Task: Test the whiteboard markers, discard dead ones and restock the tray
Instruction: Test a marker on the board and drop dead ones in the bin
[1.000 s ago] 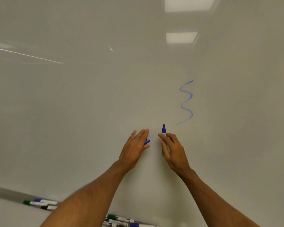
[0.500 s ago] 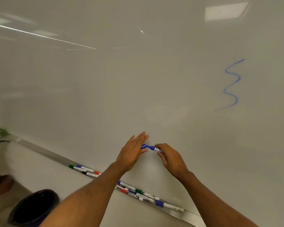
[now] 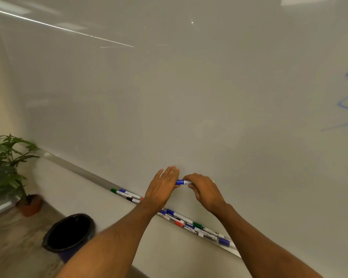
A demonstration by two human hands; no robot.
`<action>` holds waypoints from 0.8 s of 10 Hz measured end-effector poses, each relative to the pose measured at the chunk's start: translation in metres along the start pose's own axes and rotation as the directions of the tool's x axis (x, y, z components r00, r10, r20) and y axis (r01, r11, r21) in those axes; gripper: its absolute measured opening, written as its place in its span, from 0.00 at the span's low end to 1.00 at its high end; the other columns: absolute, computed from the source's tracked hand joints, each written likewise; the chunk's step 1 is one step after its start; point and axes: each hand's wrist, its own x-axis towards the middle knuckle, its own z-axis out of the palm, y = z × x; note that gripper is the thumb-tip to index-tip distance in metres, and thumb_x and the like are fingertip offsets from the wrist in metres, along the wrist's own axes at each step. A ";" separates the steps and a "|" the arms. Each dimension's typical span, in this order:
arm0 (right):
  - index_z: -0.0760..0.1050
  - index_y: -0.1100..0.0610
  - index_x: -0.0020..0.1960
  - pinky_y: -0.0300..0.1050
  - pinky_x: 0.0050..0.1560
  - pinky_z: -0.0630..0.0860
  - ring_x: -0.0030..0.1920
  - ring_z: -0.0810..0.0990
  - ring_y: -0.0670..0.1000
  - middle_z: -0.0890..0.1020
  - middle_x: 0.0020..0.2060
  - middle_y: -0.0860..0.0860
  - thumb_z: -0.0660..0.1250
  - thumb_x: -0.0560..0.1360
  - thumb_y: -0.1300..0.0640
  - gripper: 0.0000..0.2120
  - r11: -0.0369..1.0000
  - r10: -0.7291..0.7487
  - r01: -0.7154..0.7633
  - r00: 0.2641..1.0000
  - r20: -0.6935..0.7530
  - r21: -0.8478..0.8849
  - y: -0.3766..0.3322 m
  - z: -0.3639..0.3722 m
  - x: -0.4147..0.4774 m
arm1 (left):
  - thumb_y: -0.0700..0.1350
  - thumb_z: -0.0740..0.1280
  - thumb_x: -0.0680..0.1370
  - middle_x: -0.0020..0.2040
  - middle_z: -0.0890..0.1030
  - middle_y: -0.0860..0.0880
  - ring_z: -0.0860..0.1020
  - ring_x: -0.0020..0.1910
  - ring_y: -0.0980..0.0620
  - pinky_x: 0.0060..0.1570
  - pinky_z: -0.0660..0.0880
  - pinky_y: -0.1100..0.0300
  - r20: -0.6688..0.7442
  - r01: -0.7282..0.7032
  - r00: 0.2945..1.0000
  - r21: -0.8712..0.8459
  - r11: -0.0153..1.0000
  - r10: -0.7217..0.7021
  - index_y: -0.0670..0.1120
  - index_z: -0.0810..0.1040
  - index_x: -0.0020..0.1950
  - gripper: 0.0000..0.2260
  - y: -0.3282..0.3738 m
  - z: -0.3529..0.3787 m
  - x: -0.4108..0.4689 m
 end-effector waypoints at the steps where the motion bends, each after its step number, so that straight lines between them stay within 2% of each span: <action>1: 0.76 0.57 0.60 0.45 0.54 0.70 0.51 0.79 0.55 0.81 0.53 0.55 0.62 0.78 0.62 0.12 0.999 0.019 -0.020 0.999 0.032 0.030 -0.024 0.029 0.014 | 0.46 0.55 0.84 0.78 0.53 0.46 0.53 0.77 0.50 0.74 0.49 0.57 0.060 0.032 0.998 -0.095 0.995 -0.026 0.44 0.50 0.78 0.25 -0.034 0.002 -0.014; 2: 0.76 0.57 0.62 0.44 0.56 0.69 0.53 0.78 0.54 0.81 0.55 0.55 0.62 0.78 0.63 0.13 0.998 0.053 -0.055 0.996 0.070 0.037 -0.040 0.050 0.025 | 0.47 0.54 0.84 0.76 0.60 0.45 0.59 0.75 0.49 0.73 0.54 0.57 0.145 -0.022 0.989 -0.088 0.996 0.035 0.43 0.58 0.77 0.22 -0.056 -0.001 -0.019; 3: 0.76 0.56 0.62 0.43 0.57 0.70 0.54 0.78 0.53 0.81 0.55 0.54 0.62 0.78 0.63 0.13 0.997 0.072 -0.075 0.992 0.105 0.017 -0.060 0.079 0.042 | 0.52 0.52 0.83 0.70 0.71 0.45 0.68 0.70 0.47 0.69 0.65 0.52 -0.021 -0.081 0.997 -0.275 0.958 0.078 0.44 0.70 0.70 0.20 -0.090 -0.005 -0.033; 4: 0.76 0.55 0.62 0.43 0.57 0.71 0.53 0.78 0.53 0.82 0.55 0.54 0.63 0.78 0.63 0.14 0.997 0.078 -0.076 0.989 0.124 -0.014 -0.075 0.096 0.052 | 0.54 0.52 0.83 0.69 0.72 0.46 0.69 0.69 0.47 0.67 0.65 0.59 -0.036 -0.135 0.991 -0.215 0.967 0.130 0.44 0.71 0.69 0.21 -0.110 -0.003 -0.038; 5: 0.76 0.55 0.62 0.44 0.57 0.72 0.53 0.78 0.53 0.81 0.54 0.54 0.66 0.76 0.62 0.15 0.995 0.096 -0.091 0.981 0.169 -0.038 -0.092 0.115 0.061 | 0.54 0.52 0.83 0.68 0.73 0.47 0.73 0.62 0.51 0.55 0.63 0.68 -0.052 -0.119 0.992 -0.171 0.978 0.111 0.45 0.70 0.70 0.20 -0.132 0.000 -0.045; 6: 0.76 0.55 0.62 0.45 0.56 0.73 0.52 0.78 0.54 0.81 0.54 0.54 0.68 0.75 0.61 0.16 0.995 0.097 -0.090 0.975 0.199 -0.044 -0.099 0.128 0.067 | 0.57 0.53 0.82 0.67 0.74 0.47 0.73 0.57 0.55 0.58 0.65 0.63 -0.020 -0.043 0.999 -0.168 0.985 0.040 0.47 0.71 0.69 0.21 -0.146 0.008 -0.054; 7: 0.77 0.54 0.61 0.44 0.53 0.73 0.51 0.79 0.53 0.82 0.53 0.53 0.67 0.75 0.61 0.15 0.995 0.101 -0.099 0.973 0.206 -0.017 -0.103 0.145 0.073 | 0.57 0.52 0.83 0.70 0.70 0.47 0.68 0.68 0.50 0.68 0.61 0.56 0.015 -0.029 0.999 -0.212 0.977 0.032 0.48 0.68 0.72 0.22 -0.163 0.017 -0.056; 8: 0.77 0.54 0.61 0.44 0.53 0.74 0.50 0.79 0.53 0.82 0.52 0.53 0.66 0.76 0.60 0.13 0.995 0.095 -0.100 0.971 0.221 0.010 -0.103 0.157 0.078 | 0.54 0.50 0.84 0.72 0.68 0.49 0.64 0.72 0.49 0.70 0.58 0.59 0.026 -0.051 0.998 -0.218 0.975 0.058 0.47 0.66 0.73 0.21 -0.173 0.024 -0.054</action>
